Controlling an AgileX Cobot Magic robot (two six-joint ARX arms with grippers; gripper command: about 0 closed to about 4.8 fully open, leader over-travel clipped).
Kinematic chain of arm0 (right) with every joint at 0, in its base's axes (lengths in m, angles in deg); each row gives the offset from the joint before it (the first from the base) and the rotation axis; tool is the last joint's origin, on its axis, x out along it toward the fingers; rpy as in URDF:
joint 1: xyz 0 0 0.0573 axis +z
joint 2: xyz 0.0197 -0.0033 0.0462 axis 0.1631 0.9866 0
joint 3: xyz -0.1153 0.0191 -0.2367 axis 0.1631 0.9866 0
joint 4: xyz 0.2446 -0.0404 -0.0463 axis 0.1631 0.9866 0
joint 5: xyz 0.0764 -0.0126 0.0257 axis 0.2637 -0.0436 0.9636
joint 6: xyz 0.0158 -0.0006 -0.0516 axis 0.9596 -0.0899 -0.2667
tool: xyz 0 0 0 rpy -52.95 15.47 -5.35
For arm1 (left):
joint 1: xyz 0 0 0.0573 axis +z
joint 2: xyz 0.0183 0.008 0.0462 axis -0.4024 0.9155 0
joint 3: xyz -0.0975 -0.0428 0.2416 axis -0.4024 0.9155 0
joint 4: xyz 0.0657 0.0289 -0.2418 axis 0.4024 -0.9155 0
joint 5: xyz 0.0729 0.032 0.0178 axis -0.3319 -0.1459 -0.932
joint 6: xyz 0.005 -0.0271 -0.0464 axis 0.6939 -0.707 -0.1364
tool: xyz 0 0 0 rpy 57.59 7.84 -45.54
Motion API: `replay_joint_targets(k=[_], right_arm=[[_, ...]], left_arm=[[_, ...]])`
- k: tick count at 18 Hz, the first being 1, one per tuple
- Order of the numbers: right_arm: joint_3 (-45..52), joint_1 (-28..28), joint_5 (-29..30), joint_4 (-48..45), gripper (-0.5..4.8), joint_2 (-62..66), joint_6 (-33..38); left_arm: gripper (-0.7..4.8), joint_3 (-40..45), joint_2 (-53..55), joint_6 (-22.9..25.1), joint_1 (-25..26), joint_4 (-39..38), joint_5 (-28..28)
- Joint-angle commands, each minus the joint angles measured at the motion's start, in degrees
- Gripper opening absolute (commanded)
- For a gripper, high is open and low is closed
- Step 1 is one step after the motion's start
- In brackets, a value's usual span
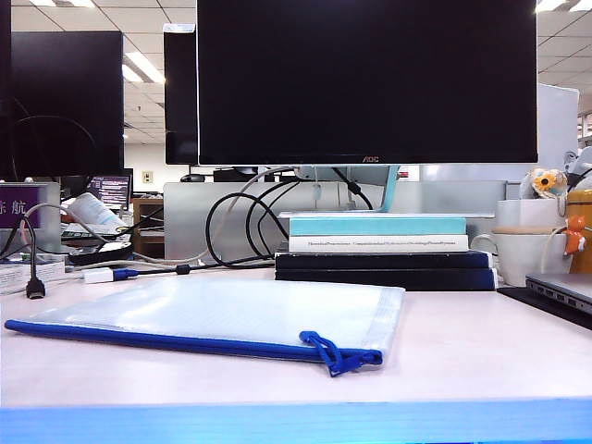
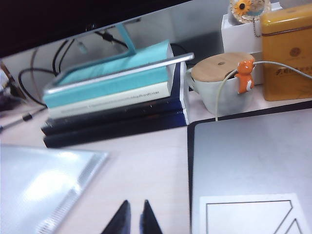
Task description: Pick up the transparent plastic file bag with a blue zipper and open its zipper.
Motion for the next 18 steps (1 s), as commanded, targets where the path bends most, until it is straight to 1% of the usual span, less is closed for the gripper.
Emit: replay_joint_targets(k=[1, 4, 5, 7, 8, 9, 10, 11, 12, 13, 14, 15, 16, 17, 18], right_arm=[[0.5, -0.1, 0.0, -1.6, 0.4, 0.0, 3.3], [0.4, 0.0, 0.1, -2.6, 0.4, 0.0, 3.9], [0.4, -0.1, 0.2, -3.6, 0.4, 0.0, 6.6], [0.1, 0.0, 0.3, -4.8, 0.39, 0.0, 7.7], [-0.3, 0.0, 0.3, -4.5, 0.31, 0.0, 7.7], [-2.6, -0.1, 0.0, -2.2, -0.08, 0.0, 7.7], [-4.0, -0.1, -0.3, -1.4, -0.09, 0.0, 7.7], [-5.3, -0.1, -0.9, -1.3, -0.08, 0.0, 7.7], [-6.2, -0.1, -1.1, -1.3, -0.09, 0.0, 7.7], [-8.3, -0.1, -1.9, 0.6, -0.09, 0.6, 7.9], [-9.9, -0.1, -1.9, 2.4, -0.09, 1.6, 7.9], [-11.5, -0.1, -1.9, 4.0, -0.09, 3.3, 7.9], [-13.3, -0.1, -1.8, 4.7, -0.08, 5.8, 7.8], [-15.0, -0.1, -1.0, 4.7, -0.08, 8.4, 7.4], [-19.0, -0.1, 1.4, 4.7, -0.08, 14.9, 7.0]], left_arm=[[-0.04, -0.6, -0.3, -0.2, -0.1, 2.2, 1.5], [-0.04, -1.2, -0.2, -0.2, -0.1, 3.3, 1.7], [-0.04, -3.5, 1.1, -0.1, -0.1, 3.8, 1.7], [-0.04, -6.4, 4.3, -0.1, -0.1, 5.0, 1.7], [-0.04, -7.9, 6.1, 0.0, -0.1, 5.0, 2.0], [-0.04, -12.6, 12.9, 1.2, -0.1, 5.0, 4.1], [-0.04, -15.1, 16.9, 2.7, -0.1, 5.1, 5.1], [-0.04, -18.0, 21.6, 5.4, -0.1, 5.0, 5.7], [-0.04, -20.6, 25.7, 8.2, -0.1, 5.0, 6.0], [-0.04, -24.7, 32.1, 12.2, -0.1, 4.2, 8.1], [-0.04, -27.1, 35.5, 14.2, -0.1, 3.2, 9.7], [-0.04, -29.4, 38.4, 15.9, -0.3, 1.7, 12.7], [-0.04, -31.3, 40.8, 16.7, -1.0, 1.2, 15.4], [-0.04, -32.4, 42.5, 17.3, -2.1, 1.3, 16.2], [-0.04, -33.7, 44.2, 19.6, -4.6, 1.4, 15.9]])
